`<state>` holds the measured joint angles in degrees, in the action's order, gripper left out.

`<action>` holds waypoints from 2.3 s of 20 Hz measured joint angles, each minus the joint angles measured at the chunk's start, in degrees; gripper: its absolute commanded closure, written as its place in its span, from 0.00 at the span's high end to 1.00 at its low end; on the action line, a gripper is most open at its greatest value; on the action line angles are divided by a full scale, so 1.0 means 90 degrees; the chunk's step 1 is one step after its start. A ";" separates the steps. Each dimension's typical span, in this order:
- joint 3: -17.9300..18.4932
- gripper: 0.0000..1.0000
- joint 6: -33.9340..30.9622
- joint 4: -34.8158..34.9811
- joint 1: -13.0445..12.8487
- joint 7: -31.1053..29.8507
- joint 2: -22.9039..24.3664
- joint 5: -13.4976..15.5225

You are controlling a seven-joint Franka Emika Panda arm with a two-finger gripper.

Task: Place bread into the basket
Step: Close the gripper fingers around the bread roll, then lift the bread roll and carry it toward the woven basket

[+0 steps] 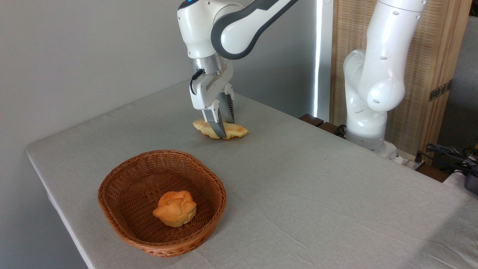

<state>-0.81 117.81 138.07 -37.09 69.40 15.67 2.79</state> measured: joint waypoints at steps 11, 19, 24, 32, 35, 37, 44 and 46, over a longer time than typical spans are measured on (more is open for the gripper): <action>0.0001 0.09 0.0056 0.0001 0.0000 0.0000 -0.0029 0.0000; 0.0017 0.11 -0.0030 -0.0073 0.0009 -0.0088 -0.0017 0.0052; 0.0084 0.14 -0.0596 -0.0480 0.0018 -0.0711 -0.0005 0.0141; 0.1376 0.35 -0.2096 -0.2090 0.0094 -0.1079 0.0096 0.0928; 0.2035 0.38 -0.2077 -0.2591 0.0120 -0.1300 0.0090 0.1187; 0.2332 0.41 -0.1852 -0.2731 0.0132 -0.1426 0.0054 0.1256; 0.2583 0.64 -0.0667 -0.2763 0.0141 -0.2513 -0.0303 0.1330; 0.2582 0.88 -0.0351 -0.2764 0.0138 -0.2871 -0.0445 0.1392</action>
<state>22.43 114.65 113.19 -35.85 43.56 11.66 15.32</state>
